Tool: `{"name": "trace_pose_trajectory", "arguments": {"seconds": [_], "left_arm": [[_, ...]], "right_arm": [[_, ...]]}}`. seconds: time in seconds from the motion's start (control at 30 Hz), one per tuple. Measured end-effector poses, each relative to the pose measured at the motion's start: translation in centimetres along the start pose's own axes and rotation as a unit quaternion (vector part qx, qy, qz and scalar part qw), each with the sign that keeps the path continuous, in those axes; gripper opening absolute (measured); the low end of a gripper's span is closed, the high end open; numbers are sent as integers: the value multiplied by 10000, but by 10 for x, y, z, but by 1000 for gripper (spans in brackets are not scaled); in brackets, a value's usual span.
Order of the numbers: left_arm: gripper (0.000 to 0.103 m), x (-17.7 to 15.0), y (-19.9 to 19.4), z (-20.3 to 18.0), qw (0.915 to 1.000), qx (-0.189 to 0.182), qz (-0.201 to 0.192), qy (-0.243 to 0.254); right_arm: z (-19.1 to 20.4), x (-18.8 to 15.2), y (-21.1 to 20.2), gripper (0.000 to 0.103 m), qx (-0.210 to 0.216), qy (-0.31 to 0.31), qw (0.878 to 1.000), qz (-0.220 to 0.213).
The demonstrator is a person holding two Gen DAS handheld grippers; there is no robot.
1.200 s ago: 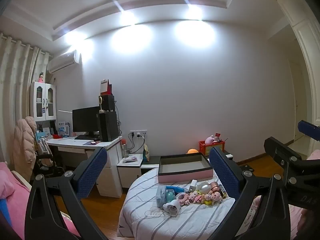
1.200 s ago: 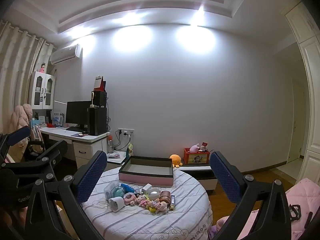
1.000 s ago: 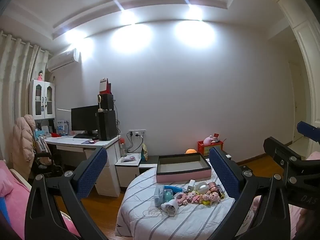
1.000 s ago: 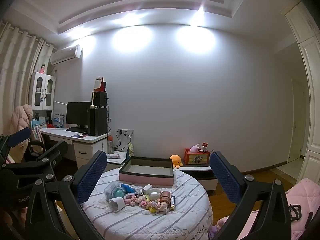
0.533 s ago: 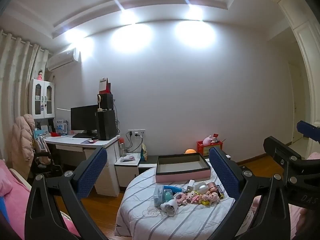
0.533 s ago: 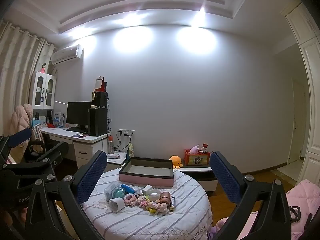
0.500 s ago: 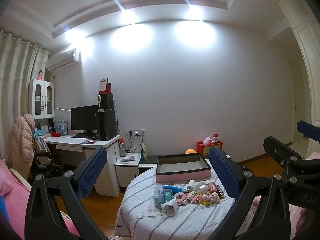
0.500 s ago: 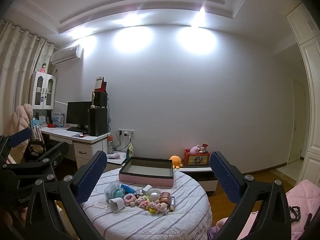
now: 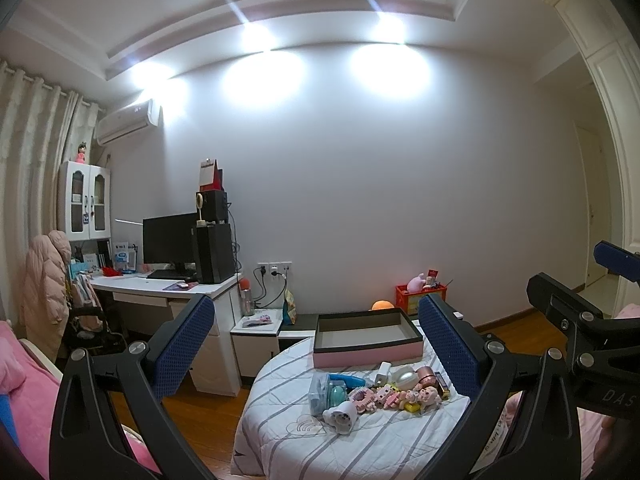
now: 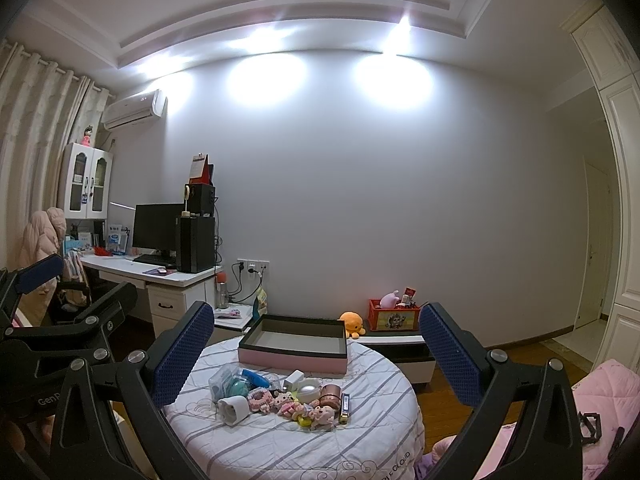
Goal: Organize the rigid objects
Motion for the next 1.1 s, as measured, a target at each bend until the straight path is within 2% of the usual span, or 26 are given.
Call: {"name": "trace_pose_trajectory", "arguments": {"seconds": [1.1], "left_arm": [[103, -3, -1, -1, 10000, -30, -75, -23]], "right_arm": [[-3, 1, -1, 103, 19, -51, 10000, -36]]}}
Point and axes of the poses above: each gripper's, at about its wrist camera, not at the fingertips, and y roughly the way its jaws point, z to its left, x to its top, the point moved 9 cm from there along y, roughly the way its jaws point, and after that the axes turned 8 degrees about -x, right-handed, at the moved point
